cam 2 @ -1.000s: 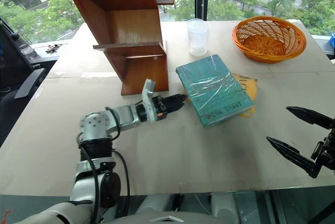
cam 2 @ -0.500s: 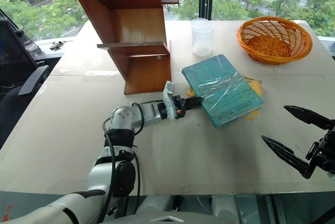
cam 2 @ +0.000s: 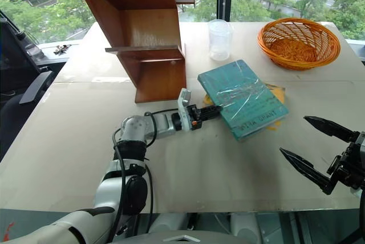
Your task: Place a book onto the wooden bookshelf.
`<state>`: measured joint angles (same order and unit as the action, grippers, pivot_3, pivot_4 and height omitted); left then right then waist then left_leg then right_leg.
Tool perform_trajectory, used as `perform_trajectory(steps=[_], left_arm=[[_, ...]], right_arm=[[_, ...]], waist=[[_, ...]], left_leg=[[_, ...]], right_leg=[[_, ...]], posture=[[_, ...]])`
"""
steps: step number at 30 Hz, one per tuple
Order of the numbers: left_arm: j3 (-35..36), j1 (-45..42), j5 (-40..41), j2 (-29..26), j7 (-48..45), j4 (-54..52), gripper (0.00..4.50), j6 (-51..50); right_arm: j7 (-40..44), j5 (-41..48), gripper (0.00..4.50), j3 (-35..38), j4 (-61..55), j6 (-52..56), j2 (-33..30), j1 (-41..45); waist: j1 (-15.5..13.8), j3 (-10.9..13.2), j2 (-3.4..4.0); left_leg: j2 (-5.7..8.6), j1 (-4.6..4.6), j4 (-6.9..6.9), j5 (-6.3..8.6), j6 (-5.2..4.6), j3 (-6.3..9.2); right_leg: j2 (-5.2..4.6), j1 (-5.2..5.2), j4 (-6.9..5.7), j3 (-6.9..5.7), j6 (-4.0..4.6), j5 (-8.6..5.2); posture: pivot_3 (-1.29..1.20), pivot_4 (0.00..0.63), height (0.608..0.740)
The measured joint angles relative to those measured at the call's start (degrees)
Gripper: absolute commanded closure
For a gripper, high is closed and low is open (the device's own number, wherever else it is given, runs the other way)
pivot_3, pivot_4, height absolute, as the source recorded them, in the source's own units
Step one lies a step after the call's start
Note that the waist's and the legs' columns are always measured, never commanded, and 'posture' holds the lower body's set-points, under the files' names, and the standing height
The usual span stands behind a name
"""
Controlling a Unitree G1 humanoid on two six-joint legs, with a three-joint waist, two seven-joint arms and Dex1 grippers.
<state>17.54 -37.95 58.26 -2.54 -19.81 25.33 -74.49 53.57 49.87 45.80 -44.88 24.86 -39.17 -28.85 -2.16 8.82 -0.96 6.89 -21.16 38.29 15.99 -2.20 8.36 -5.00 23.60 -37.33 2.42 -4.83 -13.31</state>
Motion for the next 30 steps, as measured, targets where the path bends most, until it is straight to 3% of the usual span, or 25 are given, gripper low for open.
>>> perform_trajectory(steps=[11, 15, 17, 19, 22, 30], left_arm=[[2.73, 4.63, 4.54, -2.36, -0.43, -12.32, 4.27, -5.56], [1.42, 5.02, 7.31, -7.04, -2.68, -23.31, 4.27, -6.81], [-2.30, 4.82, 6.87, -12.58, -7.37, -30.78, 4.27, -5.34], [-7.80, 3.43, 3.76, -19.44, -14.60, -38.92, 4.27, -0.58], [-14.08, 1.12, -2.90, -25.01, -22.49, -44.17, 4.27, 9.05], [-25.02, -13.89, -27.98, -36.21, -33.92, -42.97, 4.27, 38.28]], right_arm=[[-0.62, -1.62, 0.00, -4.60, 2.10, -1.23, -0.92, 3.44], [-0.79, -1.70, 0.00, -5.37, 3.57, -1.49, -1.06, 5.47], [-0.83, -1.78, 0.00, -6.07, 4.74, -1.91, -1.06, 6.84], [-0.70, -2.34, 0.00, -7.16, 6.74, -2.77, -0.97, 7.78], [-0.75, -3.26, 0.00, -8.37, 8.47, -3.53, -0.93, 9.47], [-0.84, -4.70, 0.00, -11.47, 14.96, -5.46, -2.22, 18.84]], waist=[[-0.03, 0.04, -0.06], [0.07, 0.06, -0.08], [0.06, 0.07, -0.10], [-0.05, 0.06, -0.04], [-0.16, 0.05, -0.02], [0.30, 0.22, 0.00]], left_leg=[[-0.02, -0.09, -0.01, 0.01, 0.00, 0.04], [-0.03, -0.14, -0.02, 0.01, 0.01, 0.03], [-0.04, -0.16, -0.05, 0.01, 0.02, 0.03], [-0.03, -0.15, -0.08, 0.01, 0.03, 0.02], [-0.03, -0.15, -0.09, 0.02, 0.03, 0.01], [-0.05, -0.29, -0.19, 0.01, 0.00, -0.01]], right_leg=[[0.01, 0.06, 0.10, -0.02, 0.01, 0.00], [0.02, 0.13, 0.11, -0.02, 0.02, 0.01], [0.04, 0.14, 0.13, -0.02, 0.03, 0.01], [0.03, 0.12, 0.20, -0.02, 0.04, 0.02], [0.02, 0.06, 0.31, -0.03, 0.05, 0.02], [0.06, 0.21, 0.46, -0.01, 0.06, 0.03]], posture=[[0.00, 0.150, 0.740], [0.00, 0.150, 0.740], [0.00, 0.150, 0.740], [0.00, 0.150, 0.740], [0.00, 0.150, 0.740], [0.00, 0.150, 0.740]])
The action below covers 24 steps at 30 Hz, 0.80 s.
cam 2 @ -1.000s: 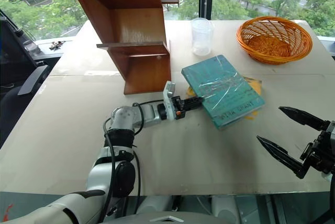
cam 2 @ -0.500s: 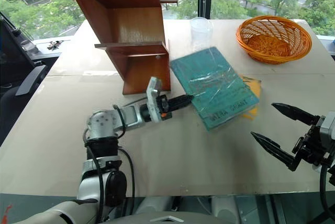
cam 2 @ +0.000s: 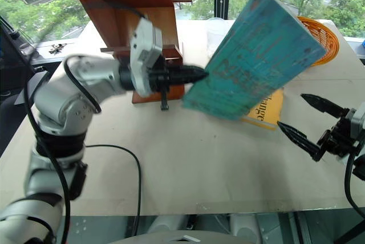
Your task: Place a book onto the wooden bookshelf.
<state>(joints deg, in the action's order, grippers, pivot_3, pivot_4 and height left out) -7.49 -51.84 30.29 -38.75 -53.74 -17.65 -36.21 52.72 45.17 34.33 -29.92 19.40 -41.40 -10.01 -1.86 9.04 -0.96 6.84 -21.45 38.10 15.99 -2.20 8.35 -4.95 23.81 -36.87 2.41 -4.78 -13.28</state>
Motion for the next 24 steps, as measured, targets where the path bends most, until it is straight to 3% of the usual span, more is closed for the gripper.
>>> perform_trajectory(steps=[3, 6, 17, 24], left_arm=[[0.11, -6.69, -7.95, -4.05, -2.30, 1.61, 4.27, 9.55], [0.12, -8.13, -11.80, -6.10, -3.11, 2.54, 4.27, 13.98], [5.44, -7.20, -9.83, -7.06, -0.02, -1.05, 4.27, 6.86], [5.12, -7.25, -14.88, -8.16, 0.68, -1.65, 4.27, 13.83]], right_arm=[[0.94, -1.07, 0.00, -1.17, 3.95, -1.46, -1.18, 5.01], [1.67, -2.19, 0.00, -3.08, 6.63, -2.24, -1.29, 7.66], [4.76, -4.49, 0.00, -9.29, 15.05, -5.08, -0.94, 14.81], [5.44, -4.48, 0.00, -9.30, 15.20, -5.78, -1.04, 15.75]], waist=[[0.08, -0.01, 0.02], [0.29, -0.01, 0.02], [1.09, 0.01, 0.01], [1.06, 0.01, 0.01]], left_leg=[[0.00, -0.19, -0.02, 0.00, -0.02, 0.05], [0.00, -0.37, -0.04, 0.00, -0.03, 0.06], [0.00, -0.53, 0.02, 0.00, -0.04, 0.07], [0.01, -0.54, 0.08, 0.00, -0.04, 0.06]], right_leg=[[-0.01, 0.16, 0.09, -0.06, -0.01, 0.00], [-0.02, 0.35, 0.12, -0.06, -0.01, 0.00], [-0.01, 0.53, 0.01, -0.06, -0.02, 0.00], [0.00, 0.53, -0.01, -0.06, -0.02, 0.01]], posture=[[0.00, 0.150, 0.740], [0.00, 0.150, 0.740], [0.00, 0.150, 0.740], [0.00, 0.150, 0.740]])
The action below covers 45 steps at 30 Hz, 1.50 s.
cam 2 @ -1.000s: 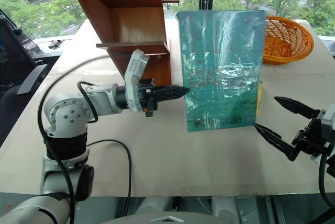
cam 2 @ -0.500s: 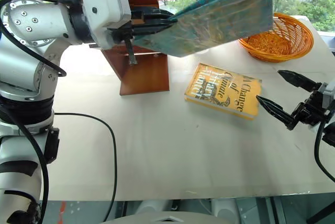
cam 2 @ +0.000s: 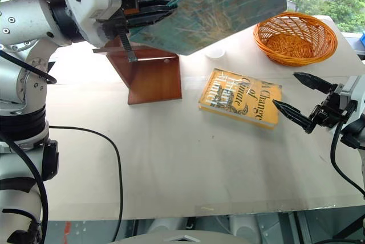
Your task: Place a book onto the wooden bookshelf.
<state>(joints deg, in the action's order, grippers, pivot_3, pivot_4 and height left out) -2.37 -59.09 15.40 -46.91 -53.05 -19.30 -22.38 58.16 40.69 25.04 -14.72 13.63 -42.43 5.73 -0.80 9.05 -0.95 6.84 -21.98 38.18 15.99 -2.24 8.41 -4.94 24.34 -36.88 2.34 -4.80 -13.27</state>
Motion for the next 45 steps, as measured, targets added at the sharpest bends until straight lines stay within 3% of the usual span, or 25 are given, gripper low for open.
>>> perform_trajectory(steps=[8, 14, 19, 25, 29, 33, 36, 39, 45], left_arm=[[2.32, 0.92, -1.14, 1.17, 3.96, -2.43, 4.27, 2.87], [1.78, 1.77, -12.67, -9.21, 4.28, 0.20, 4.27, 6.16], [-3.24, 7.01, -17.68, -16.48, -1.06, -2.74, 4.27, -6.70], [-4.44, 11.99, -17.47, -23.25, -4.78, -11.72, 4.27, -21.46], [-5.30, 11.96, -18.79, -23.56, -4.00, -11.34, 4.27, -22.16], [-7.93, 9.00, -20.10, -20.41, -2.42, -8.31, 4.27, -22.18], [-8.44, 6.58, -20.16, -18.34, -1.69, -5.48, 3.48, -22.94], [-3.41, 5.69, -16.55, -14.77, -1.37, -3.31, 2.09, -26.60], [21.17, 14.80, 4.67, -12.86, -11.99, -9.81, 2.09, -41.03]], right_arm=[[-0.08, -0.26, 0.00, -2.10, 1.88, 0.03, 0.02, 4.25], [-0.21, -0.16, 0.00, -3.44, 2.32, 0.32, 0.04, 8.21], [-0.01, 0.11, 0.00, -4.50, 3.66, 0.45, 0.40, 11.78], [0.74, 2.89, 0.00, -3.90, 4.21, 0.84, 0.72, 14.43], [1.42, 3.07, 0.00, -3.92, 5.36, 0.79, 0.79, 16.17], [1.63, 2.93, 0.00, -4.10, 6.22, 0.77, 0.91, 16.51], [1.96, 2.96, 0.00, -3.97, 6.20, 0.79, 0.76, 16.16], [2.60, 3.08, 0.00, -3.67, 6.18, 1.07, 0.29, 14.86], [3.68, 3.27, 0.00, -2.16, 6.84, 1.09, -0.41, 14.37]], waist=[[0.09, 0.00, 0.00], [0.46, 0.00, 0.02], [0.38, 0.01, 0.02], [1.51, 0.02, 0.03], [2.11, 0.03, 0.11], [1.80, 0.03, 0.12], [1.87, 0.03, 0.12], [1.76, 0.04, 0.11], [2.25, 0.02, 0.15]], left_leg=[[0.00, 0.00, 0.05, 0.00, 0.00, 0.00], [0.00, 0.06, 0.00, 0.00, 0.00, -0.05], [0.00, 0.00, 0.07, 0.01, -0.03, -0.01], [-0.03, 0.08, -0.01, 0.04, -0.07, -0.08], [-0.08, 0.26, -0.04, 0.05, -0.06, -0.16], [-0.08, 0.29, 0.13, 0.04, -0.06, -0.17], [-0.07, 0.31, 0.16, 0.04, -0.07, -0.18], [-0.08, 0.14, 0.19, 0.04, -0.06, -0.16], [-0.07, 0.04, 0.12, 0.06, -0.01, -0.32]], right_leg=[[0.01, 0.00, -0.05, 0.00, 0.00, 0.01], [0.04, 0.01, -0.09, 0.05, -0.01, 0.01], [0.27, 0.00, -0.11, 0.00, -0.01, 0.01], [0.29, 0.02, -0.12, 0.11, -0.01, 0.01], [0.28, 0.02, -0.43, 0.22, 0.00, 0.01], [0.35, 0.02, -0.73, 0.21, 0.00, 0.01], [0.35, 0.02, -0.81, 0.23, 0.02, 0.02], [0.36, 0.19, -0.84, 0.20, 0.03, 0.02], [-0.04, 0.50, -0.73, -0.08, 0.04, 0.01]], posture=[[0.00, 0.150, 0.740], [0.00, 0.150, 0.740], [0.00, 0.150, 0.740], [0.00, 0.150, 0.740], [0.00, 0.150, 0.740], [0.00, 0.150, 0.740], [0.00, 0.150, 0.740], [0.00, 0.150, 0.740], [0.00, 0.150, 0.740]])
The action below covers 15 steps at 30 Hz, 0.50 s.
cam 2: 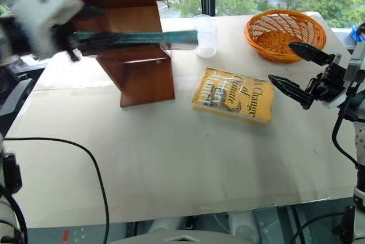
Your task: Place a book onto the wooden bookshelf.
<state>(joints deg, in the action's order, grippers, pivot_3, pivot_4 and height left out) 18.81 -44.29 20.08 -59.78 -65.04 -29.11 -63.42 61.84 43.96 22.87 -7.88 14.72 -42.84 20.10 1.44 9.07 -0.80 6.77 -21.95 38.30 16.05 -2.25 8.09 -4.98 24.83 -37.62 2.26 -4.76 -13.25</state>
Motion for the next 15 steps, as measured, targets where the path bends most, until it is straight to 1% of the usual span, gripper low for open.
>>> perform_trajectory(steps=[2, 4, 5, 6, 7, 9, 11, 12, 15], left_arm=[[6.62, 1.74, 7.42, 2.89, -0.99, -1.80, 2.09, -6.85], [10.89, 5.99, 13.84, 6.37, -1.31, -5.97, 2.09, -11.60], [12.34, 9.08, 15.94, 9.18, -0.59, -8.52, 2.09, -12.01], [12.52, 14.48, 17.83, 14.31, 1.17, -11.87, 2.09, -10.78], [11.75, 17.08, 18.40, 16.60, 1.97, -13.09, 2.09, -10.41], [6.53, 22.79, 18.77, 26.02, 8.75, -14.57, 2.09, -6.80], [4.05, 23.91, 17.65, 28.23, 11.59, -14.29, 2.09, -3.78], [1.62, 25.78, 15.23, 30.33, 14.06, -13.81, 2.09, 1.33], [-4.15, 33.72, 9.33, 31.10, 16.85, -8.94, 2.09, 12.29]], right_arm=[[0.31, 0.02, 0.00, 0.07, -0.14, 0.01, 0.00, -0.04], [0.43, 0.04, 0.00, 0.19, -0.13, 0.02, 0.00, -0.58], [0.42, 0.06, 0.00, 0.17, -0.23, 0.08, -0.03, -0.91], [0.33, 0.07, 0.00, 0.36, -0.39, 0.18, -0.06, -1.73], [0.31, 0.07, 0.00, 0.43, -0.49, 0.24, -0.07, -2.22], [-0.02, 0.08, 0.00, 1.19, -1.76, 0.95, -0.69, -5.20], [-0.20, 0.14, 0.00, 2.02, -2.68, 1.25, -0.77, -6.49], [-0.55, 0.33, 0.00, 3.13, -3.60, 1.41, -1.18, -8.22], [-1.65, 0.34, 0.00, 7.03, -6.04, 2.08, -1.44, -14.52]], waist=[[-0.21, 0.01, -0.04], [-0.49, 0.00, -0.02], [-0.63, -0.03, 0.03], [-0.86, -0.07, 0.10], [-1.01, -0.03, 0.02], [-1.63, 0.03, -0.11], [-2.02, 0.02, -0.10], [-2.25, -0.05, 0.00], [-2.31, -0.09, 0.06]], left_leg=[[0.01, -0.03, 0.07, 0.01, 0.00, 0.05], [0.02, 0.07, 0.10, 0.01, -0.01, 0.01], [0.02, 0.10, 0.09, 0.01, -0.01, 0.01], [0.03, 0.14, 0.12, 0.01, -0.01, -0.02], [0.03, 0.13, 0.13, 0.01, -0.01, -0.01], [0.01, 0.05, 0.24, 0.01, 0.01, 0.13], [0.01, 0.08, 0.21, 0.01, 0.01, 0.11], [0.01, 0.19, 0.16, 0.01, 0.01, -0.02], [0.00, 0.27, 0.07, 0.01, 0.00, -0.07]], right_leg=[[0.00, -0.03, 0.02, -0.08, 0.00, 0.01], [-0.04, -0.14, -0.03, -0.03, 0.00, 0.01], [-0.05, -0.16, -0.01, 0.00, 0.00, 0.02], [-0.08, -0.21, -0.04, 0.02, 0.00, 0.02], [-0.08, -0.22, -0.05, 0.00, 0.01, 0.02], [-0.03, -0.21, -0.04, -0.02, 0.16, 0.12], [-0.03, -0.21, -0.05, 0.00, 0.22, 0.17], [-0.04, -0.27, -0.06, 0.02, 0.22, 0.17], [-0.02, -0.31, -0.03, 0.08, 0.22, 0.16]], posture=[[0.00, 0.150, 0.740], [0.00, 0.150, 0.740], [0.00, 0.150, 0.740], [0.00, 0.150, 0.740], [0.00, 0.150, 0.740], [0.00, 0.150, 0.740], [0.00, 0.150, 0.740], [0.00, 0.150, 0.740], [0.00, 0.150, 0.740]])
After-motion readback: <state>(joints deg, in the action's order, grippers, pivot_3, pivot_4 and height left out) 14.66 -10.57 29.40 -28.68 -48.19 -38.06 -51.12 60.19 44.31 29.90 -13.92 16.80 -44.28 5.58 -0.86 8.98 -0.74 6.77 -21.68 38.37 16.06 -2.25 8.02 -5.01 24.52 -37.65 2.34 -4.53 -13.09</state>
